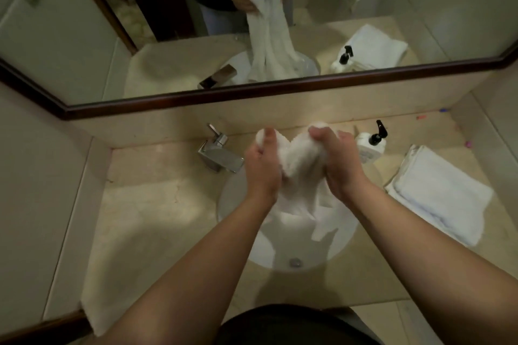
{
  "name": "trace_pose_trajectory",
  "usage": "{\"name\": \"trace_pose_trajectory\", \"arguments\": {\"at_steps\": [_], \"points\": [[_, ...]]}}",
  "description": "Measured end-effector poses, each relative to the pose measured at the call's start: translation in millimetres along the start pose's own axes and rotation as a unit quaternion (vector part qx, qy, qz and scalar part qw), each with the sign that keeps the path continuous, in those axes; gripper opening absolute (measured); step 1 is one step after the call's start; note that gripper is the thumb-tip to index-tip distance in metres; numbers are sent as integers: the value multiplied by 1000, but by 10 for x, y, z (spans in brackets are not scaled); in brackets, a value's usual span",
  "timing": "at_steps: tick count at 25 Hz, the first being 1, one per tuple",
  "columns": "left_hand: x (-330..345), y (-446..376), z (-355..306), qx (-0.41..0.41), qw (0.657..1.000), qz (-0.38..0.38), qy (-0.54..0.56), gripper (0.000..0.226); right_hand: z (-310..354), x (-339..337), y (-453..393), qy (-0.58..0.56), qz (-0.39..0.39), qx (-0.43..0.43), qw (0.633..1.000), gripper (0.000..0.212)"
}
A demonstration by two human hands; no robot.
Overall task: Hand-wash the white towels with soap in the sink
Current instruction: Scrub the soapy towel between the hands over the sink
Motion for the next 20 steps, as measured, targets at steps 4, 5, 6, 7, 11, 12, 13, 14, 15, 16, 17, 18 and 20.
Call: {"name": "trace_pose_trajectory", "arguments": {"at_steps": [4, 5, 6, 7, 11, 12, 13, 14, 15, 16, 17, 18, 20], "points": [[254, -94, -155, -77, 991, -51, 101, 29, -4, 159, -97, -109, -143, 35, 983, 23], [264, -153, -133, -94, 987, -63, 111, 27, -32, 210, -69, -90, -149, 30, 984, 23], [251, -218, -85, -117, 984, -74, 113, 27, -66, 259, -16, -72, -144, 21, 987, 23], [214, -295, 0, -140, 980, -82, 111, 32, -88, 298, 58, -52, -131, 13, 990, 21], [125, -294, 246, -231, 960, -37, 157, 79, 9, 276, 227, 59, -81, -86, 991, 22], [80, -249, 230, -223, 962, -34, 154, 82, 58, 233, 241, 82, -81, -118, 986, 23], [27, -236, 193, -204, 968, -39, 144, 78, 101, 189, 245, 87, -82, -139, 983, 22], [-13, -226, 97, -180, 974, -37, 132, 71, 127, 146, 241, 73, -82, -145, 983, 20], [-40, -234, 21, -154, 981, -29, 115, 65, 134, 117, 233, 44, -82, -136, 986, 19], [-37, -226, -42, -131, 987, -18, 92, 60, 127, 109, 220, 12, -84, -115, 990, 21], [-9, -202, -104, -114, 991, -6, 70, 56, 130, 117, 215, -16, -87, -95, 992, 23], [32, -180, -148, -103, 993, 2, 58, 52, 136, 139, 201, -36, -87, -76, 993, 25], [123, -183, -164, -111, 991, -15, 73, 42, 167, 209, 155, -26, -64, -55, 996, 25]]}}
Point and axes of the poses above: each hand's wrist, its own y-axis away from the middle knuckle, its own x-axis out of the palm, z = x × y, the point moved 6 cm from there along -y, towards the middle knuckle, and after that the axes turned 7 degrees about x, right-handed, at the moved point
